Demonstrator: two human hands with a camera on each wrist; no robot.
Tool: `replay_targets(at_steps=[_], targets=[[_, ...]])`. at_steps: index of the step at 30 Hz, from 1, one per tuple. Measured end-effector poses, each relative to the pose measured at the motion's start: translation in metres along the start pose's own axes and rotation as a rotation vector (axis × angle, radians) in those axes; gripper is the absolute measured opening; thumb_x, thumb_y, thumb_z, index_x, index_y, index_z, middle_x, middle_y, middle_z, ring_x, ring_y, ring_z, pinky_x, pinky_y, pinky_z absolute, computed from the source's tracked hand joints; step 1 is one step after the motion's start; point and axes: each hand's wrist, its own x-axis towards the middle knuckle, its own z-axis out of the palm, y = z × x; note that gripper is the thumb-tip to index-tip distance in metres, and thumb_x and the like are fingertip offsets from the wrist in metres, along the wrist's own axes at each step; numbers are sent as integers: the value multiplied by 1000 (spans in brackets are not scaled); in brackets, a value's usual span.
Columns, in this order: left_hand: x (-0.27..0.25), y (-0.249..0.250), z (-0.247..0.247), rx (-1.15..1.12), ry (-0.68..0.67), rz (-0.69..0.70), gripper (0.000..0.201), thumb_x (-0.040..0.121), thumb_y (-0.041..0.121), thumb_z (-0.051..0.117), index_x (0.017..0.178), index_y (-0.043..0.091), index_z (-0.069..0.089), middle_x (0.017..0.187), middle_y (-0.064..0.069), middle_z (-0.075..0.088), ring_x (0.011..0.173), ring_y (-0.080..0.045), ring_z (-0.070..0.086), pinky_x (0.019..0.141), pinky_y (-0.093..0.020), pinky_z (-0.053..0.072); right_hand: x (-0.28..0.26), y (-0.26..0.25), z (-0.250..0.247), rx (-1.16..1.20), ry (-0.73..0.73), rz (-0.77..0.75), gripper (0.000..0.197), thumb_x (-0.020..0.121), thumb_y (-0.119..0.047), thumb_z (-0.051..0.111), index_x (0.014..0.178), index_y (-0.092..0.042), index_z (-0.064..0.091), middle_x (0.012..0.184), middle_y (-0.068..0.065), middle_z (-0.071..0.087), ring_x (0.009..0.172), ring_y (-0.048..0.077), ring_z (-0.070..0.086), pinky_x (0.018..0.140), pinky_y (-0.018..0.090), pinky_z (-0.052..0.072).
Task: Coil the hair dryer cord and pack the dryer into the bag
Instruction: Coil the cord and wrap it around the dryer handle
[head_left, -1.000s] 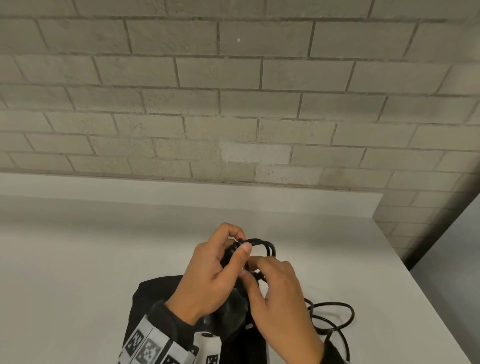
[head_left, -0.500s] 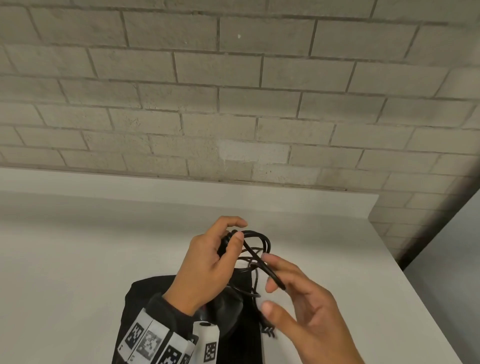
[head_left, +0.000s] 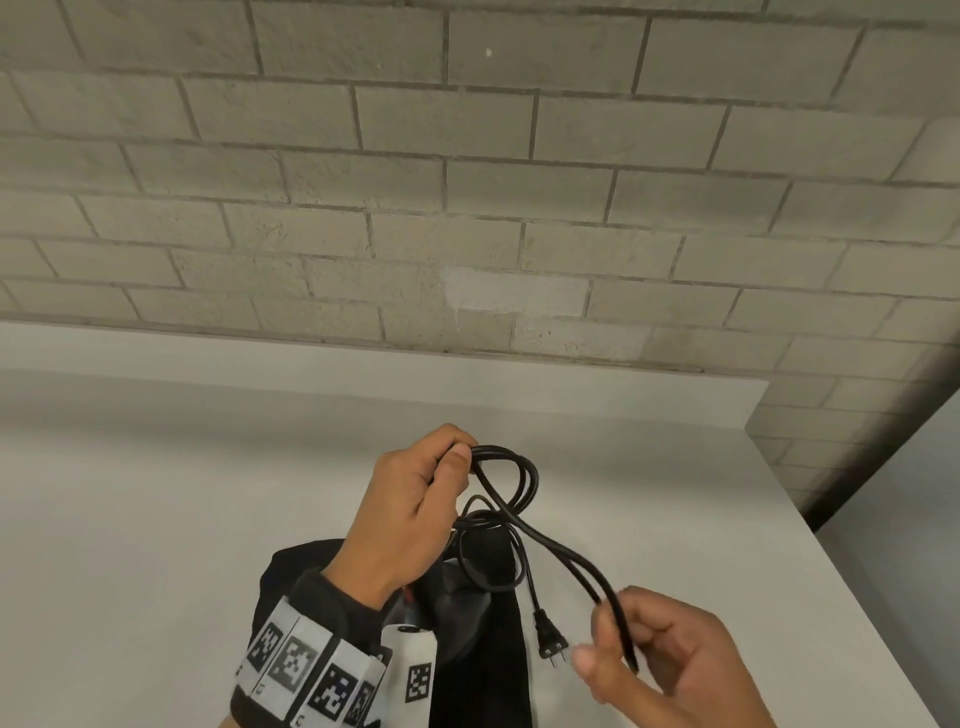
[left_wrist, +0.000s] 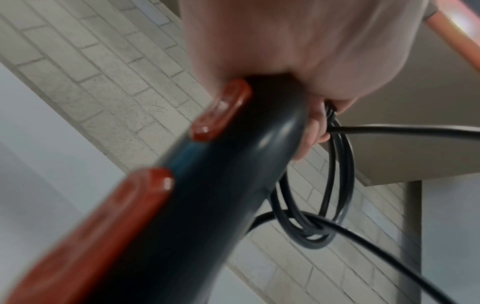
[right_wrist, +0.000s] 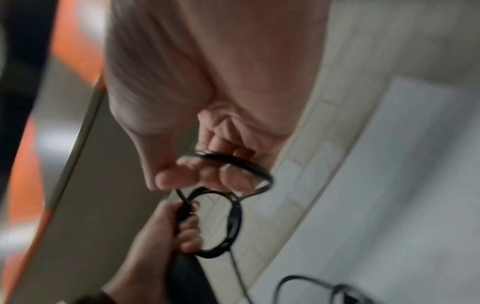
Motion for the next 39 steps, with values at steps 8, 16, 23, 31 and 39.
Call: replay_targets(at_steps=[8, 16, 23, 31, 39], targets=[[0, -1, 0, -41, 20, -19, 31, 92, 42, 40, 88, 20, 62, 52, 14, 38, 48, -11, 31, 48, -21, 28, 0, 36, 0, 1036, 38, -346, 32, 87, 28, 27, 91, 3, 48, 121, 52, 39, 130, 62, 24, 114, 61, 13], [-1, 1, -3, -64, 57, -33, 32, 90, 43, 41, 89, 20, 63, 52, 15, 38, 51, -16, 34, 48, -21, 28, -12, 29, -21, 1049, 319, 48, 43, 106, -5, 5, 134, 2, 35, 117, 34, 46, 90, 34, 49, 95, 50, 41], [2, -2, -11, -110, 88, -59, 34, 88, 43, 43, 87, 15, 63, 52, 10, 34, 52, -24, 26, 46, -27, 23, -20, 33, -67, 139, -49, 358, 42, 66, -39, 80, 74, 2, 71, 53, 21, 60, 39, 17, 47, 43, 17, 37], [0, -2, 1, 0, 13, 12, 36, 93, 42, 40, 93, 15, 64, 54, 17, 43, 47, -5, 37, 49, -16, 31, -40, 47, -52, 518, 449, -108, 27, 75, -34, 74, 74, -7, 72, 49, 8, 53, 45, 26, 63, 67, 49, 59], [2, -4, -8, -64, 49, -42, 32, 88, 42, 44, 84, 17, 64, 53, 13, 38, 47, -10, 32, 46, -20, 29, -50, 36, -97, -376, 173, 313, 42, 58, -10, 90, 37, -25, 57, 41, -7, 38, 41, 21, 30, 45, 14, 24]])
